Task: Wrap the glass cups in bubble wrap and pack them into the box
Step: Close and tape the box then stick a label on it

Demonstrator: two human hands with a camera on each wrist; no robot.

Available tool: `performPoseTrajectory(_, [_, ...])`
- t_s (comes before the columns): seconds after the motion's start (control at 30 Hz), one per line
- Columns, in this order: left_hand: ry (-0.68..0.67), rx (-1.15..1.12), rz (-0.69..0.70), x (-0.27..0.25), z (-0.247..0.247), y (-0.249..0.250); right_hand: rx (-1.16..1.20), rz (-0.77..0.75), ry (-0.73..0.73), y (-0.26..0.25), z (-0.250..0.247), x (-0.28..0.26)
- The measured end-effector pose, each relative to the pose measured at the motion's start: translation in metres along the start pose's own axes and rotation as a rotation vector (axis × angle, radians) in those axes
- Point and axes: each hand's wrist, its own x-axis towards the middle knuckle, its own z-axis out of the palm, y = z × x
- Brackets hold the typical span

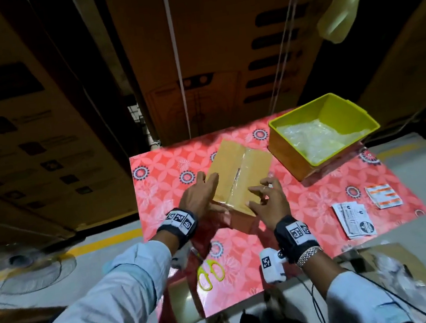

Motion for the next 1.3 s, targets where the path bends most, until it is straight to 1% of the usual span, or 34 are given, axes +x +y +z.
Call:
performPoseTrajectory(0.13, [-0.022,0.131,0.067,0.003,-0.003,-0.002,0.046,-0.029,-0.033,0.005,-0.008,0.014])
performPoseTrajectory(0.23, [-0.03,0.201,0.03,0.002,0.001,0.0,-0.038,-0.045,0.023,0.008,-0.021,0.046])
performPoseTrajectory(0.3, [0.009,0.228,0.028,0.006,0.003,0.001,-0.127,-0.078,0.002,0.009,-0.031,0.076])
performPoseTrajectory(0.33, [0.021,0.239,0.046,0.009,0.001,0.001,-0.17,-0.089,-0.042,0.009,-0.036,0.092])
performPoseTrajectory(0.4, [0.042,0.249,0.067,0.015,-0.006,0.002,-0.256,-0.123,-0.189,0.008,-0.044,0.12])
performPoseTrajectory(0.47, [0.092,0.281,0.057,0.02,-0.015,0.0,-0.31,-0.147,-0.334,0.011,-0.045,0.133])
performPoseTrajectory(0.5, [0.122,0.274,0.027,0.022,-0.019,-0.003,-0.316,-0.148,-0.359,0.013,-0.045,0.133])
performPoseTrajectory(0.53, [0.159,0.235,-0.036,0.024,-0.021,-0.006,-0.317,-0.133,-0.347,0.015,-0.045,0.131])
performPoseTrajectory(0.63, [0.361,0.052,-0.295,0.02,-0.016,-0.009,-0.362,-0.114,-0.258,0.022,-0.044,0.116])
performPoseTrajectory(0.67, [0.413,-0.004,-0.328,0.017,-0.011,-0.002,-0.389,-0.134,-0.23,0.023,-0.044,0.112])
performPoseTrajectory(0.7, [0.429,-0.037,-0.294,0.014,-0.004,0.008,-0.415,-0.177,-0.204,0.023,-0.042,0.111])
performPoseTrajectory(0.73, [0.401,-0.056,-0.212,0.01,0.005,0.019,-0.433,-0.242,-0.196,0.021,-0.04,0.112])
performPoseTrajectory(0.77, [0.344,-0.062,-0.111,0.008,0.015,0.029,-0.439,-0.332,-0.222,0.017,-0.037,0.114])
performPoseTrajectory(0.8, [0.265,-0.044,-0.034,0.008,0.024,0.037,-0.45,-0.432,-0.282,0.012,-0.032,0.116])
performPoseTrajectory(0.83, [0.198,-0.001,0.0,0.01,0.031,0.042,-0.48,-0.522,-0.358,0.007,-0.026,0.118])
performPoseTrajectory(0.9, [0.138,0.09,-0.017,0.017,0.041,0.045,-0.585,-0.594,-0.493,0.004,-0.019,0.121])
performPoseTrajectory(0.93, [0.125,0.116,-0.033,0.019,0.042,0.044,-0.616,-0.602,-0.507,0.008,-0.02,0.124])
performPoseTrajectory(0.97, [0.12,0.121,-0.05,0.018,0.043,0.041,-0.62,-0.596,-0.489,0.014,-0.024,0.127])
performPoseTrajectory(1.0, [0.131,0.111,-0.08,0.016,0.042,0.038,-0.599,-0.572,-0.458,0.022,-0.029,0.131])
performPoseTrajectory(1.07, [0.191,0.035,-0.2,0.008,0.044,0.031,-0.503,-0.491,-0.428,0.038,-0.039,0.136])
performPoseTrajectory(1.13, [0.257,-0.152,-0.345,0.002,0.045,0.032,-0.314,-0.382,-0.459,0.047,-0.042,0.138])
performPoseTrajectory(1.17, [0.279,-0.278,-0.385,0.0,0.046,0.035,-0.206,-0.326,-0.495,0.047,-0.041,0.137])
performPoseTrajectory(1.23, [0.315,-0.477,-0.388,0.002,0.047,0.04,0.001,-0.24,-0.532,0.047,-0.038,0.137])
performPoseTrajectory(1.3, [0.363,-0.601,-0.38,0.003,0.048,0.038,0.185,-0.188,-0.517,0.049,-0.037,0.137])
